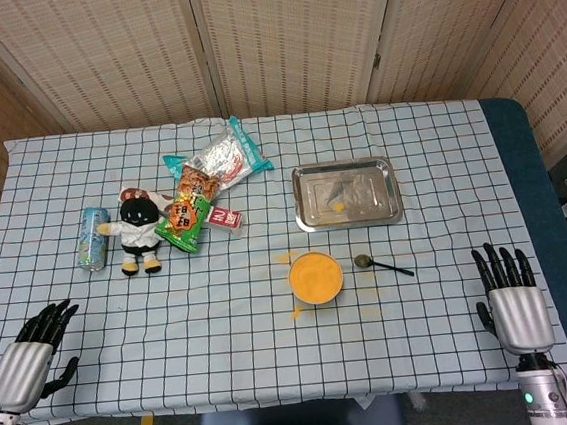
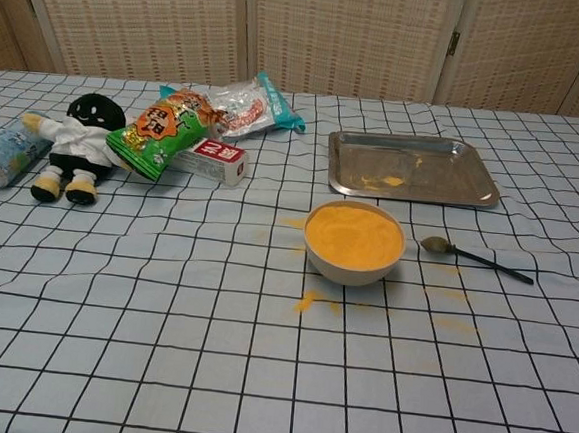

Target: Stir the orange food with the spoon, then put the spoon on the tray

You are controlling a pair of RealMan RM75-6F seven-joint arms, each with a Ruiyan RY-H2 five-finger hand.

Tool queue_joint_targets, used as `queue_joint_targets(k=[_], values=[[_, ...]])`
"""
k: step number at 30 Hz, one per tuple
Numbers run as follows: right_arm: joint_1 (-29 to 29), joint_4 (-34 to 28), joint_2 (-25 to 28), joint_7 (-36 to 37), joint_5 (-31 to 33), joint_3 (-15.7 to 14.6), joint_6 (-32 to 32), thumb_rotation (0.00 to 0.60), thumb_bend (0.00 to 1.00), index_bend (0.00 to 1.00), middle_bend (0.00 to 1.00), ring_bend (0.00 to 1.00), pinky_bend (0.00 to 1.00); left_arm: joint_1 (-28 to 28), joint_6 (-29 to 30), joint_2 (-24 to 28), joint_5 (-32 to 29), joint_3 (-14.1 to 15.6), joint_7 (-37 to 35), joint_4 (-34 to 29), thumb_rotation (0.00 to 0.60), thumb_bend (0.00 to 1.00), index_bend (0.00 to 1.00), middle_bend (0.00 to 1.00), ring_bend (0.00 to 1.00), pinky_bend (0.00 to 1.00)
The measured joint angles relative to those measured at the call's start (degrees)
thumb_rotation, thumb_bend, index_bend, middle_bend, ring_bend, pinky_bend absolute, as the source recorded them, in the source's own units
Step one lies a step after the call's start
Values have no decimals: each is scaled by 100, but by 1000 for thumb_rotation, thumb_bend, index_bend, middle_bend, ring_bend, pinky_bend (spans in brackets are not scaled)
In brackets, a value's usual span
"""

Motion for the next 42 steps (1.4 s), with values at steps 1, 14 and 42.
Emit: queue_joint_targets(k=[1,14,42], values=[[37,7,-11,-13,6,17,-94,600,305,81,0,0,0,0,11,-4,6,-1,-19,22,600,413,0,0,0,149],[1374,620,-880,-595,1205,836,-2241,600,305,440,0,0,0,198,662,-64,187,-26,-469,375,600,414,0,0,0,129],[2329,2548,-2667,-1193,1965,1382,-2476,600,305,508,0,0,0,325,348,206,-242,-10,-485,178,600,424,0,0,0,134]])
